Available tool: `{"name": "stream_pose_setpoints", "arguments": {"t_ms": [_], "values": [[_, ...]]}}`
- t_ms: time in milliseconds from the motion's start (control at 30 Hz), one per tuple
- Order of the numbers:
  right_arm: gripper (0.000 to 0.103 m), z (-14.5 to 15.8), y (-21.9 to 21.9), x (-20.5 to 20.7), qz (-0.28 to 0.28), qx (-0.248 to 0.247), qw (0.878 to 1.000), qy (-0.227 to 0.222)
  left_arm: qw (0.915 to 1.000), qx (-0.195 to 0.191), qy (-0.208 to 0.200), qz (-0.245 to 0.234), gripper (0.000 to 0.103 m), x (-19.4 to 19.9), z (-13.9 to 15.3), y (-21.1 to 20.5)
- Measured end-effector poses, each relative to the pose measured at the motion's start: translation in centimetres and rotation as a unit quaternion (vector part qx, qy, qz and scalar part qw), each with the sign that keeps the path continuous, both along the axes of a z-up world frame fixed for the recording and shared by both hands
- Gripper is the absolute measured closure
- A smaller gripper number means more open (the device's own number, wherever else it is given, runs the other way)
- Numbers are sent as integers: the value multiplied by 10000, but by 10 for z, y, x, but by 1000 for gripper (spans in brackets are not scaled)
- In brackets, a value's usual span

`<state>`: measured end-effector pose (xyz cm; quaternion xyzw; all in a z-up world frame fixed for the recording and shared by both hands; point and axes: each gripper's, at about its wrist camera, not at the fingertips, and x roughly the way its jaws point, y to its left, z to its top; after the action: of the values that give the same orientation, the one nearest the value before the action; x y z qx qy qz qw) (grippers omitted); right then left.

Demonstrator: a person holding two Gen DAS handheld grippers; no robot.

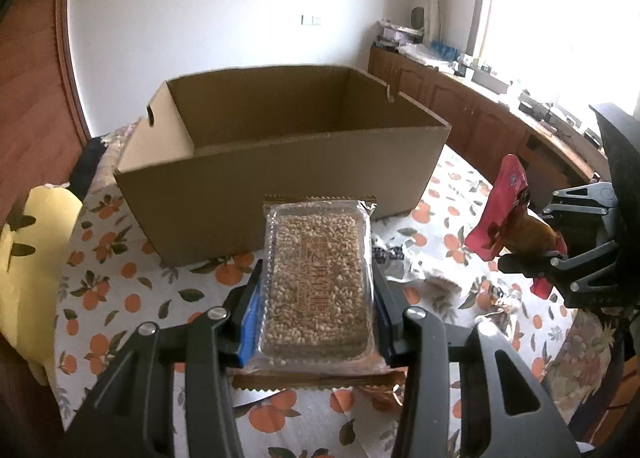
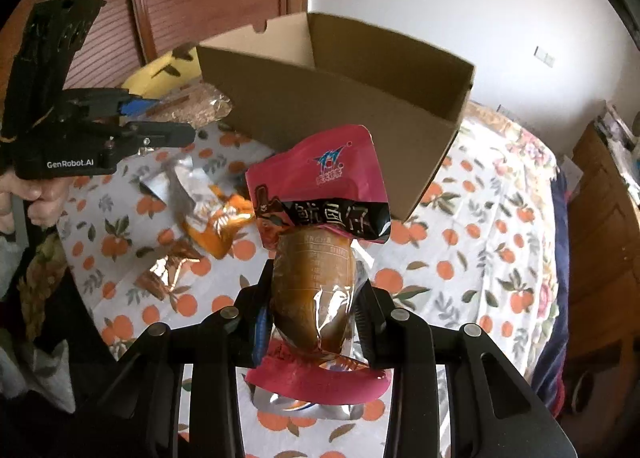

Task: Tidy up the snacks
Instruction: 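Lift the grain-bar tray and pink sausage snack over the cardboard box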

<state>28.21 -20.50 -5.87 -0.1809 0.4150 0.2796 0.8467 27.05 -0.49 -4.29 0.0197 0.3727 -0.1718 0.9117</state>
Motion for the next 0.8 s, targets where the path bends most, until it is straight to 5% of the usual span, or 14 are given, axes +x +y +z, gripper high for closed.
{"name": "stream_pose_setpoints", "arguments": {"t_ms": [800], "values": [[69,51,9,24,-218,369,9969,-657,9987,41,-503,74,58,25,49,6]]}}
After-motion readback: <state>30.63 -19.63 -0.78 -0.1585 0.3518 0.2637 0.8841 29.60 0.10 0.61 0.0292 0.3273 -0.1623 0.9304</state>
